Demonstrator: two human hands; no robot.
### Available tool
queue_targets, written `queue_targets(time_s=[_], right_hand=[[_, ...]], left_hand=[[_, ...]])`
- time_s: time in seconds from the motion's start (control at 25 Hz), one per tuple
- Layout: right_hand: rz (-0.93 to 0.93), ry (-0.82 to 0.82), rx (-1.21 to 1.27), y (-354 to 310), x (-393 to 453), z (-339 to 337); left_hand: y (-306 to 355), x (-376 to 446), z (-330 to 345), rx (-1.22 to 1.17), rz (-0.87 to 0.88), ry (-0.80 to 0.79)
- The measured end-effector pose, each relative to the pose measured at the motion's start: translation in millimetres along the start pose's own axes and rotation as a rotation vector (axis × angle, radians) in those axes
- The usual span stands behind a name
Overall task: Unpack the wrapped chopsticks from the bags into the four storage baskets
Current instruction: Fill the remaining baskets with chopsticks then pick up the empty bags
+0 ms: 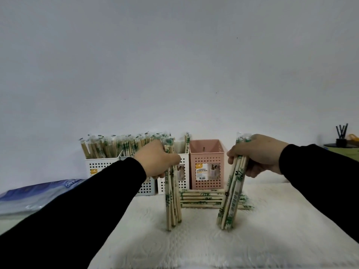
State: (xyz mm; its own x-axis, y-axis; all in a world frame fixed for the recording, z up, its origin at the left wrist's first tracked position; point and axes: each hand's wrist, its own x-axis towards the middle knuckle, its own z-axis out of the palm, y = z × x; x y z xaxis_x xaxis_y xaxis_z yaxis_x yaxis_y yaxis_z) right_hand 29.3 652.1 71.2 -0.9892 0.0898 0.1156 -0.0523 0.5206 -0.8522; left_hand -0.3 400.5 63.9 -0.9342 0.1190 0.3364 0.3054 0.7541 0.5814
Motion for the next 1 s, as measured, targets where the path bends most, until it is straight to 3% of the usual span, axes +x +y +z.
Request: queue_targets(time_s=[0.12, 0.24, 0.4, 0.52, 0.72, 0.88, 1.0], right_hand=[[-0.083, 0.18, 0.168, -4, 19, -16], [-0.22, 0.391, 0.408, -16, 48, -38], [-0.341, 0.526, 0.473, -30, 87, -50], [-0.324, 0.516, 0.398, -26, 118, -40], [-0.17, 0.39, 0.239, 9, 159, -9], [-0.133, 0.284, 0.256, 34, 170, 12], [-0.138, 0.245, 0.295, 42, 160, 15]], left_hand=[[13, 17, -5, -0.064, 0.07, 0.092], [34, 52, -18, -0.186, 0.152, 0.29], [61, 104, -19, -0.32, 0.228, 0.466], [68, 133, 7, -0.203, 0.201, 0.409], [48, 158, 67, 0.033, 0.16, 0.17], [37, 153, 91, 0.241, 0.202, 0.185], [23, 134, 93, 0.087, 0.233, 0.247]])
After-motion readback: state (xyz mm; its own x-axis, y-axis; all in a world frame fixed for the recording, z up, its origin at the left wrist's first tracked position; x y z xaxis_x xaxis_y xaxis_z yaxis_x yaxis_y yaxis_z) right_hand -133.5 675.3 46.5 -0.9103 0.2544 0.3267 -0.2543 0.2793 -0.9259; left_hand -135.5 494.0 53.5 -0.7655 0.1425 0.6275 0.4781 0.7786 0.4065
